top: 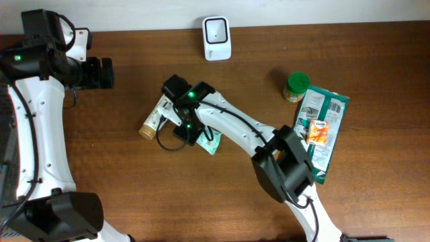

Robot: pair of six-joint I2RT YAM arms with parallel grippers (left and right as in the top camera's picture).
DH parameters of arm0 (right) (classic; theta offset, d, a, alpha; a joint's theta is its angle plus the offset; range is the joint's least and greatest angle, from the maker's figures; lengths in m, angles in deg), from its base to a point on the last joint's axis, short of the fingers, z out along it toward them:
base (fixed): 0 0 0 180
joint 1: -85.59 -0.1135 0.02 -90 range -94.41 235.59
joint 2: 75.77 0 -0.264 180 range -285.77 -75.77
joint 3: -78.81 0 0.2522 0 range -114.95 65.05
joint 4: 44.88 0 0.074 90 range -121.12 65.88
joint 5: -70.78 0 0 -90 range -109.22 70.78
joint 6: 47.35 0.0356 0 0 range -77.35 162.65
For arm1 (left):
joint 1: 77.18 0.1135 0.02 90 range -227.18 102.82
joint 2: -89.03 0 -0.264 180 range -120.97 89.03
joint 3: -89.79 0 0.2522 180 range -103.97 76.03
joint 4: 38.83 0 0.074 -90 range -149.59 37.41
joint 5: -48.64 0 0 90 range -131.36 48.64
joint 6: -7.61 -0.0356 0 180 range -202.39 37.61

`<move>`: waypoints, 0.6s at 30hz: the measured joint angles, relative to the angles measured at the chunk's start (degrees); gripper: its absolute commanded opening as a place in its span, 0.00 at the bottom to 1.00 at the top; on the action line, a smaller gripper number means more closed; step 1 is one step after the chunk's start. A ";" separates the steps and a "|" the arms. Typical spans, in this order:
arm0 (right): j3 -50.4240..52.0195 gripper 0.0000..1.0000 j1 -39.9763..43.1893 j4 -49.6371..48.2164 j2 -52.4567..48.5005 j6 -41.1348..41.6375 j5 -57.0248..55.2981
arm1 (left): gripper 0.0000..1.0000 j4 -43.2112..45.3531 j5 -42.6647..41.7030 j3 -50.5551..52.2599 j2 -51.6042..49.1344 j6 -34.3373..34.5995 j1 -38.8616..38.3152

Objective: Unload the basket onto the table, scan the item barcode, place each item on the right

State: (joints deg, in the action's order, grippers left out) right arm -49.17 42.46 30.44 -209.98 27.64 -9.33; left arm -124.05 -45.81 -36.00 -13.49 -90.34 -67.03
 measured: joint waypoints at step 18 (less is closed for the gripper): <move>-4.92 0.61 22.82 9.01 -3.63 12.90 9.99 | 0.99 -0.09 0.02 0.00 0.00 0.00 0.00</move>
State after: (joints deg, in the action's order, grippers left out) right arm -54.08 65.28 39.44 -213.61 40.54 0.66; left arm -124.13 -45.78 -36.00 -13.49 -90.34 -67.03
